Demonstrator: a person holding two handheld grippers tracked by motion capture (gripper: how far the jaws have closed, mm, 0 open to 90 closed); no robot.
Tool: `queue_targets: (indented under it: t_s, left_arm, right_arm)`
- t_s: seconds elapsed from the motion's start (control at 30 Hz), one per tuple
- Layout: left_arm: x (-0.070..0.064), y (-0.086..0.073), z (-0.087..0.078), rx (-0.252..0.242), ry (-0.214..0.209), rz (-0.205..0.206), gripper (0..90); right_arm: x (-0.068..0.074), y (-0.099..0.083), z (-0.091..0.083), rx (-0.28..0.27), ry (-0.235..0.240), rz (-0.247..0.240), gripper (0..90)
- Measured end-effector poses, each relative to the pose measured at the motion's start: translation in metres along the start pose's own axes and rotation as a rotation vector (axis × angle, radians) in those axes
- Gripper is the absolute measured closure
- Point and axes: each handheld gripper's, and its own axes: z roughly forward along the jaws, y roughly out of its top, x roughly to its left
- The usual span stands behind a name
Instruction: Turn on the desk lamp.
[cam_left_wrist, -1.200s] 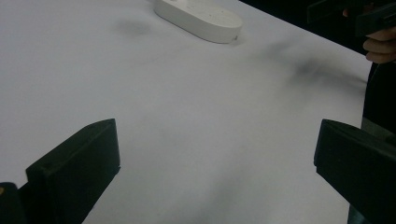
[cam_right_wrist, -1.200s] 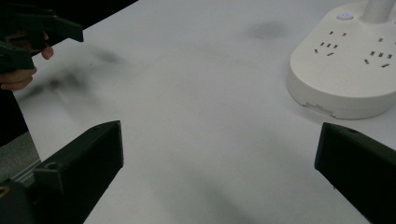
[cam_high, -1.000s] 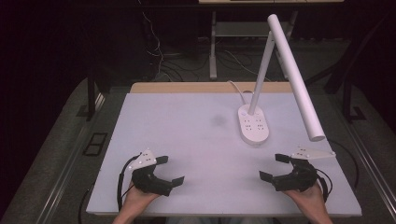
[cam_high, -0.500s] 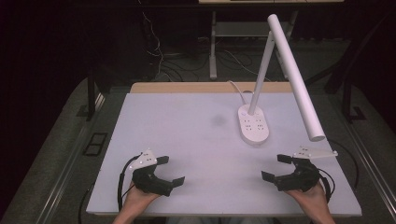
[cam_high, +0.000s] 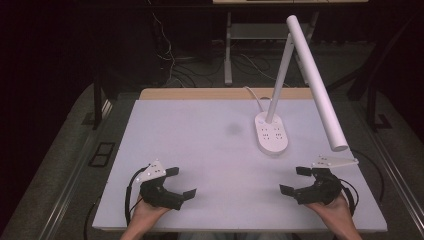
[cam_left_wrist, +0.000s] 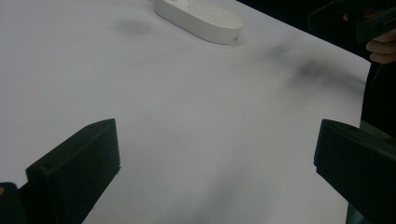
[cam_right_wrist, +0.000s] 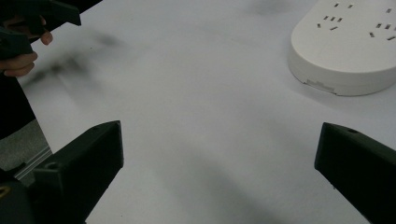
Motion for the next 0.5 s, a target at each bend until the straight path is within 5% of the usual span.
queue_targets:
  t_s: [0.5]
  left_arm:
    - [0.004,0.002,0.000,-0.006,0.013,-0.011,0.0]
  right_arm:
    - [-0.003,0.028,-0.007,0.007,0.011,-0.022,0.9]
